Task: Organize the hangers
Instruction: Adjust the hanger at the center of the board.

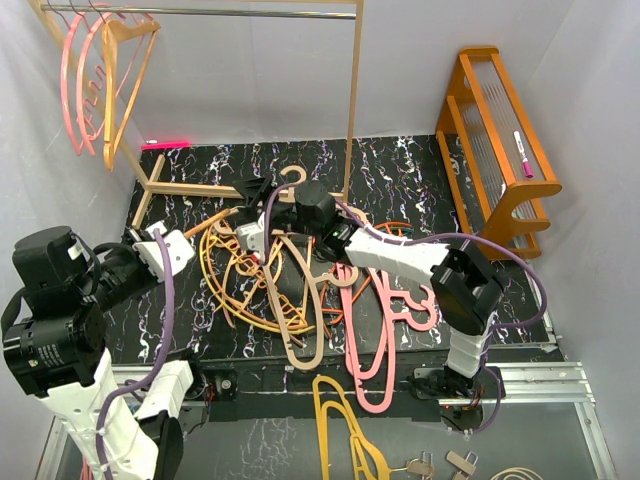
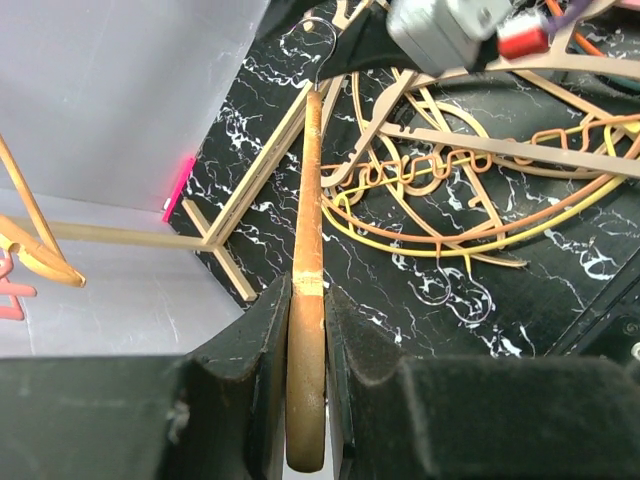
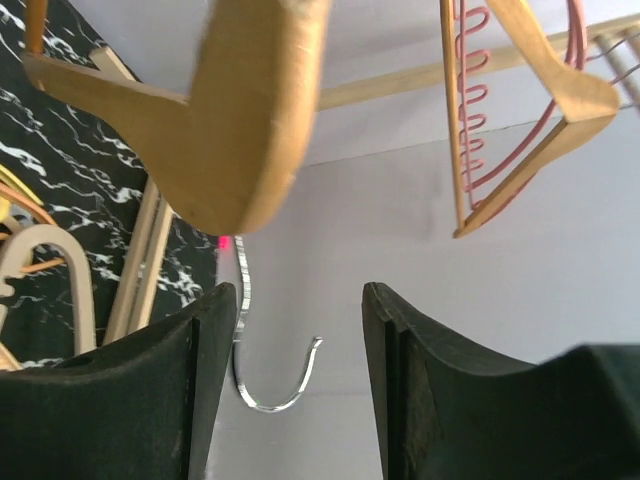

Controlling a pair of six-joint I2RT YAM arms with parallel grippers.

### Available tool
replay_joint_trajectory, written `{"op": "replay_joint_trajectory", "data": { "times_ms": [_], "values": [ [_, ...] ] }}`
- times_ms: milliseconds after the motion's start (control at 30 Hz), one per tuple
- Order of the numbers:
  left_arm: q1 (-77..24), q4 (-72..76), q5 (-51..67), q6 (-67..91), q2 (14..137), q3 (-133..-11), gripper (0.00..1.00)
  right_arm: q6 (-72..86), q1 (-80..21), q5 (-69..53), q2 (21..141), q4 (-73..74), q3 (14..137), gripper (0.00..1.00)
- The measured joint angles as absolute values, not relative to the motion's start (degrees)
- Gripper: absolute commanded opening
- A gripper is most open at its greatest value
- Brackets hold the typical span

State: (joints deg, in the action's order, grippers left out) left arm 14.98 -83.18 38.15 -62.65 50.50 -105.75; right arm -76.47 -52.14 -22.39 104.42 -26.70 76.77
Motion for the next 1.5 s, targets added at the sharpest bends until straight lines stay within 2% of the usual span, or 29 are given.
{"op": "replay_joint_trajectory", "data": {
  "times_ms": [67, 167, 233, 533, 633, 767, 800, 833, 867, 900, 1167, 1300, 1500],
  "values": [
    [14.72, -83.22, 38.15, -64.20, 49.74, -104.99, 0.00, -74.30, -51.16, -24.67, 104.42, -23.11, 79.18, 0.41],
    [14.35, -82.98, 38.33, -66.54, 49.21, -104.38, 0.00, -72.10, -50.06, -27.27, 104.40, -18.02, 82.28, 0.14],
    [14.17, -82.43, 38.68, -68.27, 48.90, -103.83, 0.00, -71.20, -49.69, -28.42, 104.33, -15.40, 83.11, 0.09],
    [13.76, -81.06, 40.10, -71.46, 47.27, -100.60, 0.00, -67.29, -49.36, -32.95, 102.85, -3.64, 83.83, 0.09],
    [13.34, -78.56, 40.66, -71.64, 44.84, -97.69, 0.00, -64.47, -47.88, -35.94, 102.72, 3.33, 87.94, 0.22],
    [13.26, -75.75, 41.56, -71.77, 43.31, -96.95, 0.00, -58.70, -45.67, -42.94, 102.67, 8.29, 93.65, 0.13],
    [13.26, -74.98, 41.78, -71.68, 43.13, -96.73, 0.00, -56.60, -44.93, -45.43, 102.67, 9.17, 95.13, 0.17],
    [13.26, -74.30, 41.98, -71.55, 42.94, -96.33, 0.00, -54.74, -44.05, -47.83, 102.67, 9.69, 96.42, 0.38],
    [13.26, -73.38, 42.06, -71.42, 42.78, -95.83, 0.00, -52.99, -43.09, -49.95, 102.69, 10.09, 97.54, 0.79],
    [13.26, -72.58, 42.02, -71.24, 42.70, -95.42, 0.00, -51.20, -42.17, -51.77, 102.69, 10.39, 98.39, 0.96],
    [13.26, -67.61, 41.60, -64.88, 42.72, -95.09, 0.00, -42.33, -39.35, -55.79, 101.97, 9.65, 97.89, 0.98],
    [13.26, -62.57, 40.01, -55.35, 42.61, -94.67, 0.00, -34.37, -37.69, -55.05, 97.08, 1.76, 89.91, 0.98],
    [13.26, -52.84, 33.93, -38.15, 40.56, -92.07, 0.00, -21.32, -32.82, -47.70, 84.01, -13.96, 74.11, 0.98]
  ]
}}
